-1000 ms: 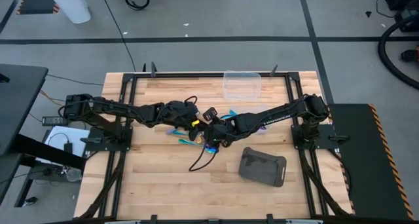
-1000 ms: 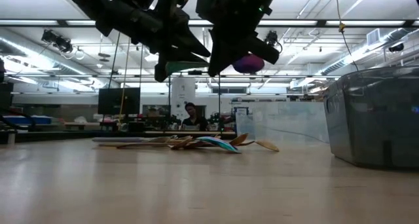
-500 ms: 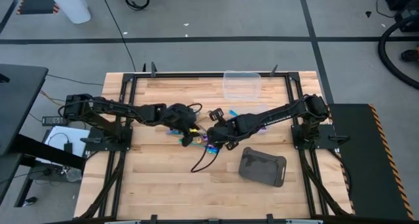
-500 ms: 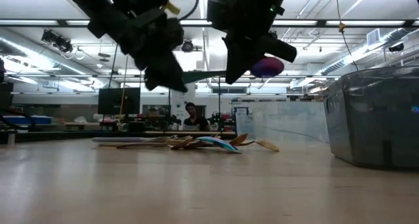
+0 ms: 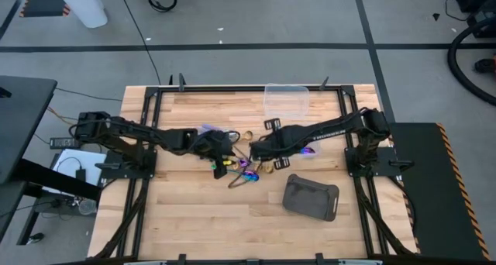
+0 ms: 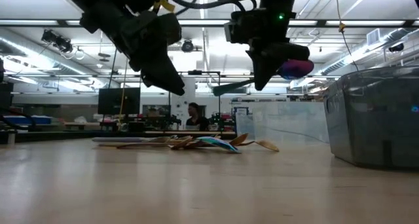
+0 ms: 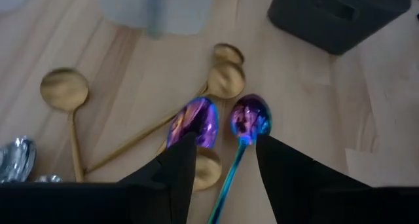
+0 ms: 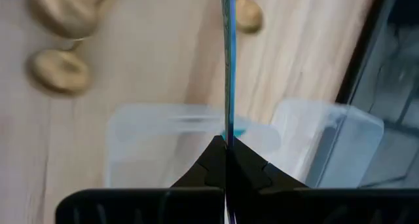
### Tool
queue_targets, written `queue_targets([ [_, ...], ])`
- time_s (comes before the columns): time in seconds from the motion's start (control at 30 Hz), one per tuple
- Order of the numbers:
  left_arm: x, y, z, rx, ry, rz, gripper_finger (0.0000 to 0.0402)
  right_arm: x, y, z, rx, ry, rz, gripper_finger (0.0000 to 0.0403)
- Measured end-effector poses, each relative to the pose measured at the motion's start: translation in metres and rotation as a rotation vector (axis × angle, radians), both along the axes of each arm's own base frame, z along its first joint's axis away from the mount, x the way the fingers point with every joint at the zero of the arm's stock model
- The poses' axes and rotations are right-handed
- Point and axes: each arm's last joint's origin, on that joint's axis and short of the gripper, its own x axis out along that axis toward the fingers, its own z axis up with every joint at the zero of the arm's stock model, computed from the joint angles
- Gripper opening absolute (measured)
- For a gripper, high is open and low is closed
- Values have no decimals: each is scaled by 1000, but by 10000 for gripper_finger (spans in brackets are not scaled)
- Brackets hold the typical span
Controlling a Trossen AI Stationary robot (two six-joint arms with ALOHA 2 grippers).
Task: Sort silverware by color (type)
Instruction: Put the blue spoon into the bottom transparent bin
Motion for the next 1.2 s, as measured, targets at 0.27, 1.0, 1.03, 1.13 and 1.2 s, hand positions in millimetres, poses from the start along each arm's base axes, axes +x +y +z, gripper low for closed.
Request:
queue_targets([
  [0.27, -3, -38, 1, 145, -24, 17, 169, -21, -32, 12, 60, -137, -204, 10],
  [1.0, -14, -106, -2, 345, -133, -25, 169, -94, -58, -29, 211, -363, -383, 14],
  [1.03, -13, -107, -4, 349, -131, -23, 169, -96, -57, -29, 212, -362, -383, 14],
  [1.13, -10, -107, -12, 389, -115, -35, 169, -102, -56, -34, 244, -357, -389, 14],
  [1.2, -7, -108, -15, 413, -118, -52, 169, -104, -55, -39, 270, -349, -390, 15],
])
